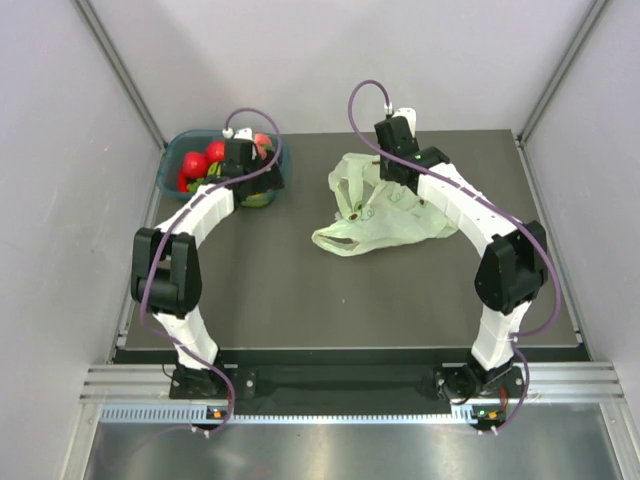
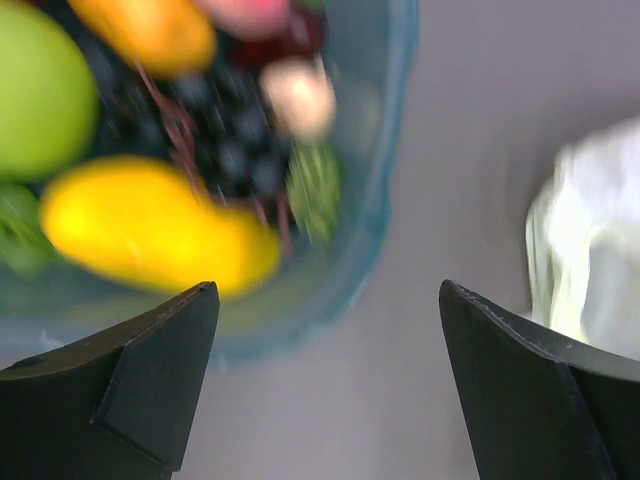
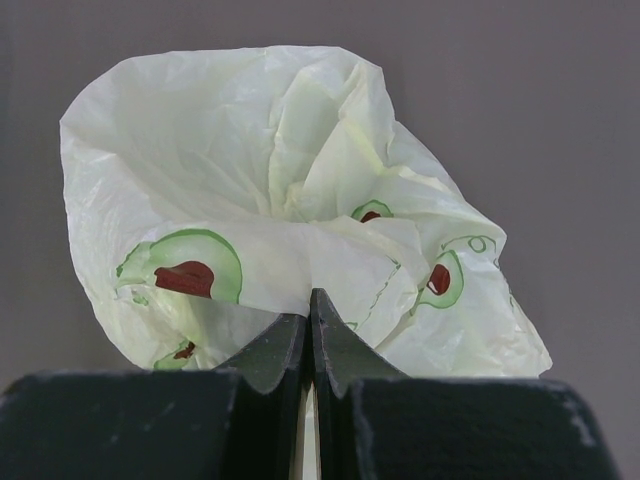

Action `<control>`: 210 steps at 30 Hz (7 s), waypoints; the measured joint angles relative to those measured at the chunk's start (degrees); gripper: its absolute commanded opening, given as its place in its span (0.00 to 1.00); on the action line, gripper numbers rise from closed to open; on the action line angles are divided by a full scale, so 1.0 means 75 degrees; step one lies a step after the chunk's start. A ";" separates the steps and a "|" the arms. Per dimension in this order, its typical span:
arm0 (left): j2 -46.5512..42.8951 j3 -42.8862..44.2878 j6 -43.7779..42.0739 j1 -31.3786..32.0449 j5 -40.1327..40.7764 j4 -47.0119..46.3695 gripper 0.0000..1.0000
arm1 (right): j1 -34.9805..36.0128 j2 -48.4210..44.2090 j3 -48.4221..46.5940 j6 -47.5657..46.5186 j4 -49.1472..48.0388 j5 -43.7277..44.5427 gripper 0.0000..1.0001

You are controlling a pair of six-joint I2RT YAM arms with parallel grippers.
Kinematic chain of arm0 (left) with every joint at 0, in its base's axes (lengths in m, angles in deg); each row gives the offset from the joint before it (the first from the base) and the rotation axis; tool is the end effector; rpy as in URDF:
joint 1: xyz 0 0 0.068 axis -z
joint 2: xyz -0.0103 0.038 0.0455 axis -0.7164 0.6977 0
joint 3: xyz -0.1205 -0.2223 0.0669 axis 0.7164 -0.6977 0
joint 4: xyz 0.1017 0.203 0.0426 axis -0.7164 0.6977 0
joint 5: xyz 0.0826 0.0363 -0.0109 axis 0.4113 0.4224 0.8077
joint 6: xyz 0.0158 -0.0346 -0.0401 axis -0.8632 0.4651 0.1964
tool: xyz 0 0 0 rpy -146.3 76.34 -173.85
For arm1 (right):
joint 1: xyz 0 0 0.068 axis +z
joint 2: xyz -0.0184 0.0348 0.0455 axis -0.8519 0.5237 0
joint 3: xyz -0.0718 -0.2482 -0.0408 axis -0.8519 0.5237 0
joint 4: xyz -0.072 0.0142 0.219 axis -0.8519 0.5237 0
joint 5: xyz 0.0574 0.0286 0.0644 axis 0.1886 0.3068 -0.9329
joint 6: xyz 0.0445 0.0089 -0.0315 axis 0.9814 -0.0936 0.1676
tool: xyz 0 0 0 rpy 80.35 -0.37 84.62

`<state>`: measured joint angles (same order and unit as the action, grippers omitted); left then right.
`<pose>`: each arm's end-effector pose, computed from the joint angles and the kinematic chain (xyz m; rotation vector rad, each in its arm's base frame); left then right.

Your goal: Place the fake fruits into the plastic bag and tie a complex knot

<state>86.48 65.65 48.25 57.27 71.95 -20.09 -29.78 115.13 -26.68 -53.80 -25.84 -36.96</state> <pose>0.3711 -0.0746 0.2564 -0.2057 2.2201 -0.2894 0.3481 0.1717 0.3163 0.0120 2.2140 -0.0640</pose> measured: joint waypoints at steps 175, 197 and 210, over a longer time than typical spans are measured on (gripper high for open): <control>0.3229 0.3867 -0.0204 -0.1795 0.0650 0.1652 0.52 | 0.0210 -0.0405 0.0702 -0.0149 -0.0711 -0.0329 0.00; -0.2390 -0.2314 0.0994 -0.0105 -0.2728 -0.1944 0.50 | 0.0210 -0.0405 0.0702 -0.0163 -0.0691 -0.0364 0.00; -0.1017 -0.2212 0.1539 0.2492 -0.2801 -0.3174 0.47 | 0.0210 -0.0405 0.0702 -0.0157 -0.0688 -0.0589 0.00</control>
<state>78.85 49.06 59.79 75.95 50.94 -43.89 -28.21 112.09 -21.42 -54.98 -31.00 -41.38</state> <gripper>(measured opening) 0.727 0.007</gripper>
